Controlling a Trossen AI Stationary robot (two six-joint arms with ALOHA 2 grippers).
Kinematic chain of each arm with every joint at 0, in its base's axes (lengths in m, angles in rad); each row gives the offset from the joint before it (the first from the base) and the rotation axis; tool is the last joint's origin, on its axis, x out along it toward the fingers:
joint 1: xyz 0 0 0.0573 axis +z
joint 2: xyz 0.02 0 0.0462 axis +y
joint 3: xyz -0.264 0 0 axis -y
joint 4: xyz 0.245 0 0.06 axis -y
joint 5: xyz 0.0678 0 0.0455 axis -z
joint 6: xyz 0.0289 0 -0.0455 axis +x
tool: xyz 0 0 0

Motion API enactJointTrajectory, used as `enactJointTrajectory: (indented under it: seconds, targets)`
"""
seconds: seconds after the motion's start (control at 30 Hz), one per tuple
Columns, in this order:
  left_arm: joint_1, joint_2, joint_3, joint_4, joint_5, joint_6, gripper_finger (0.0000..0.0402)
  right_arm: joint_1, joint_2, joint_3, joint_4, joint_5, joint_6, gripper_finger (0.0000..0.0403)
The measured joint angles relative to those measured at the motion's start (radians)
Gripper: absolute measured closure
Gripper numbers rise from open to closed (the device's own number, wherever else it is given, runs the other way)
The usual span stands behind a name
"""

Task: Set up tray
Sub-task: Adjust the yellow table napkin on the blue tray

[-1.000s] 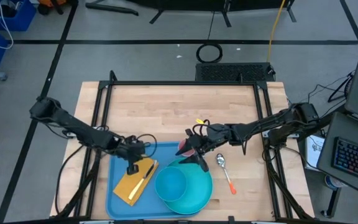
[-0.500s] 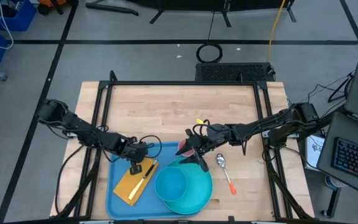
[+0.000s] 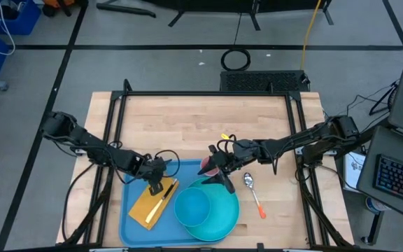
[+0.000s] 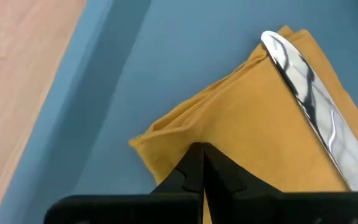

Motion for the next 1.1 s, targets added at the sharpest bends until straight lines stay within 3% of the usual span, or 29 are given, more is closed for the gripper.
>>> enactJointTrajectory:
  seconds: [0.4,1.1]
  targets:
    - [-0.043,0.0,0.0,-0.081,-0.004,-0.223,0.04,0.0,0.0,0.0,-0.002,0.0,-0.004,0.0238]
    - [-0.116,-0.024,0.003,-0.196,0.122,-0.46,0.0397,0.0,0.0,0.0,-0.006,0.0,-0.007,0.0238]
